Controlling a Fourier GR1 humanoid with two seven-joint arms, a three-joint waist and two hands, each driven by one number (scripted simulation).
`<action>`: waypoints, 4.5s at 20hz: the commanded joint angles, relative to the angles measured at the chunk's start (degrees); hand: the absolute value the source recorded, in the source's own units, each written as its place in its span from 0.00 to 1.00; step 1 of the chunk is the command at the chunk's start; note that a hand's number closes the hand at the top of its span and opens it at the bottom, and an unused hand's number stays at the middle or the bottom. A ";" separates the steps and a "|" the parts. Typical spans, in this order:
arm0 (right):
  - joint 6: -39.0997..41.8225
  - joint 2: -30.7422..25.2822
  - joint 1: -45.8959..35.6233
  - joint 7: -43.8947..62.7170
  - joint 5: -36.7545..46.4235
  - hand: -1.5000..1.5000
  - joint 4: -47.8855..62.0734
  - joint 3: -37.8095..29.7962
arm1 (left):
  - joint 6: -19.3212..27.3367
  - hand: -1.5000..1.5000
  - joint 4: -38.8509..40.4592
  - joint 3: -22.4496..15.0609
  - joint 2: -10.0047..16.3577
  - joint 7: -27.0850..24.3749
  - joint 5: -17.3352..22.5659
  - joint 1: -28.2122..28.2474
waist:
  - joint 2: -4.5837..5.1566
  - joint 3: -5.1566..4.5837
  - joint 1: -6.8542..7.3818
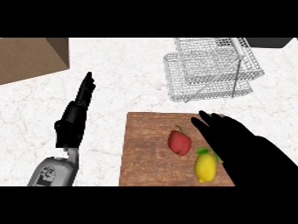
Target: Pick the bell pepper from the cutting board and place it in the tiered basket
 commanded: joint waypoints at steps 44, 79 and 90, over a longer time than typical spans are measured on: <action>4.92 17.84 -9.21 9.58 12.28 0.00 24.10 13.80 | -0.03 0.50 -4.09 2.02 -0.34 1.88 -0.33 2.23 | 0.01 0.53 -2.27; 8.40 29.51 6.83 -4.51 30.85 0.00 37.19 6.27 | -0.51 0.50 -5.99 0.35 -2.59 1.04 -3.42 6.18 | 0.06 0.56 -2.26; 3.05 35.19 12.83 -13.25 44.78 1.00 42.55 2.95 | -1.09 0.50 -3.26 3.26 -2.73 1.71 -2.99 1.62 | 0.17 0.57 -2.26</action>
